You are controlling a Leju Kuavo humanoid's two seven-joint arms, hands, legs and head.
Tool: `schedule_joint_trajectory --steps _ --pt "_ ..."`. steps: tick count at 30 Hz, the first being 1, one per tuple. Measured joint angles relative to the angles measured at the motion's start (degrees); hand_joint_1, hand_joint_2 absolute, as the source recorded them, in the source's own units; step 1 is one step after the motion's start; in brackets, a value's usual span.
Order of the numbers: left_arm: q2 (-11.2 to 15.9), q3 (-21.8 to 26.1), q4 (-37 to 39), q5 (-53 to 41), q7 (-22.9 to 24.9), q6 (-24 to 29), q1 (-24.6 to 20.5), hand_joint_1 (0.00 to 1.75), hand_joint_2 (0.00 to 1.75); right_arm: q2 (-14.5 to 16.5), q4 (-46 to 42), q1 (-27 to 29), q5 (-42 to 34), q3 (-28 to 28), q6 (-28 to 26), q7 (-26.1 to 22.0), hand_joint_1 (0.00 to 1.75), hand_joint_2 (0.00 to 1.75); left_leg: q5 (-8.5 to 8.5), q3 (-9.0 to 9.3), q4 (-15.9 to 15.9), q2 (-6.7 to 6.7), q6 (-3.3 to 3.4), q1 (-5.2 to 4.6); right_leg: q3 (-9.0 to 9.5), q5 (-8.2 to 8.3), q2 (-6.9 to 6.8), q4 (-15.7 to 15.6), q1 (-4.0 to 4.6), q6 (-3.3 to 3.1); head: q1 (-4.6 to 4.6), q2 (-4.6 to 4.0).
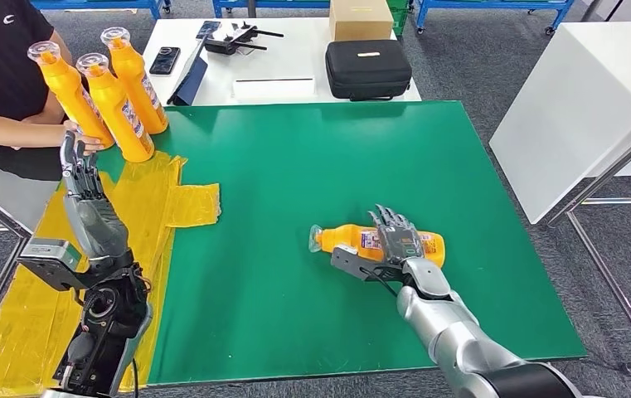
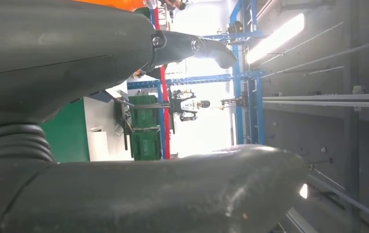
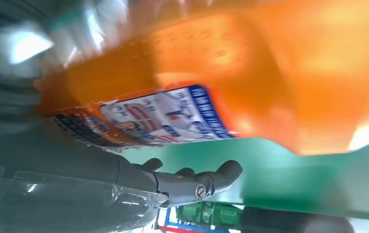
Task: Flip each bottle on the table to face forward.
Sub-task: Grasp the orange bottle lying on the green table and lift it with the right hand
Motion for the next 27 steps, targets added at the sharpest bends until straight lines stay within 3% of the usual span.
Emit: schedule_joint_trajectory --steps 16,27 --pt "-0.87 2.16 -0.15 -0.74 0.00 -0.93 0.95 0.00 0.00 -5.23 -1.13 0.29 0.77 0.02 5.15 -1.77 0.00 1.75 0.10 0.04 0.00 -0.12 0.13 -0.13 0.01 0.02 -0.09 -0.02 -0.11 0.04 -0.01 0.00" --pt "-1.45 3.19 -0.25 -1.51 0.00 -1.09 1.35 0.00 0.00 -6.22 -1.37 0.81 -0.65 0.02 5.30 -3.07 0.00 1.75 0.13 0.14 0.00 -0.16 0.18 -0.20 0.00 0.03 -0.13 -0.04 -0.19 0.07 -0.01 0.00"
